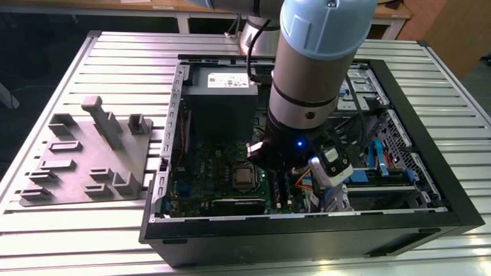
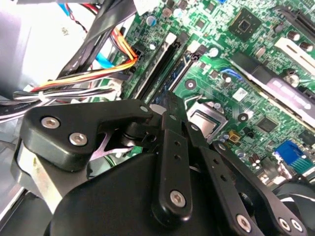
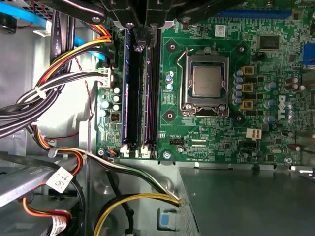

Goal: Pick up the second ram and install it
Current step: 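Press down the second ram until it locks into place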

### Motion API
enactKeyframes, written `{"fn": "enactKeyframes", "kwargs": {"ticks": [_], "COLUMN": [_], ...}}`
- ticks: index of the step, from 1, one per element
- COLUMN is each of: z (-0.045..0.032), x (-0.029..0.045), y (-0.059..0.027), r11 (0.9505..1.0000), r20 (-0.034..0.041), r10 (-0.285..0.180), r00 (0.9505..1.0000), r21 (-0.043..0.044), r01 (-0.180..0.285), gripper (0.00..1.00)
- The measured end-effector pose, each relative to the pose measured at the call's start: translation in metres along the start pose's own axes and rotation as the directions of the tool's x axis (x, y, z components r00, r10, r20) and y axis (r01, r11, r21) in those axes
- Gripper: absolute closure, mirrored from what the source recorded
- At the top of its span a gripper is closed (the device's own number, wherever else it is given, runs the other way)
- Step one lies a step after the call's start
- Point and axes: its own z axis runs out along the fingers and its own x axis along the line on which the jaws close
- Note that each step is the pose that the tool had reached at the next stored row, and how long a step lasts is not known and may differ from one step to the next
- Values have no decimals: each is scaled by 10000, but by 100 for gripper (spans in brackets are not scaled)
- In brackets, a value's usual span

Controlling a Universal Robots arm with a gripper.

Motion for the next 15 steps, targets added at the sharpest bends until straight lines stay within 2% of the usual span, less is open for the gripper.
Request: {"fn": "enactKeyframes", "kwargs": {"ticks": [7, 15], "z": [16, 56], "x": [2, -39], "y": [-85, -93], "r11": [10000, 10000], "r20": [0, -10], "r10": [0, 0], "r00": [10000, 10000], "r21": [0, -1], "r01": [0, 0], "gripper": [90, 90]}}
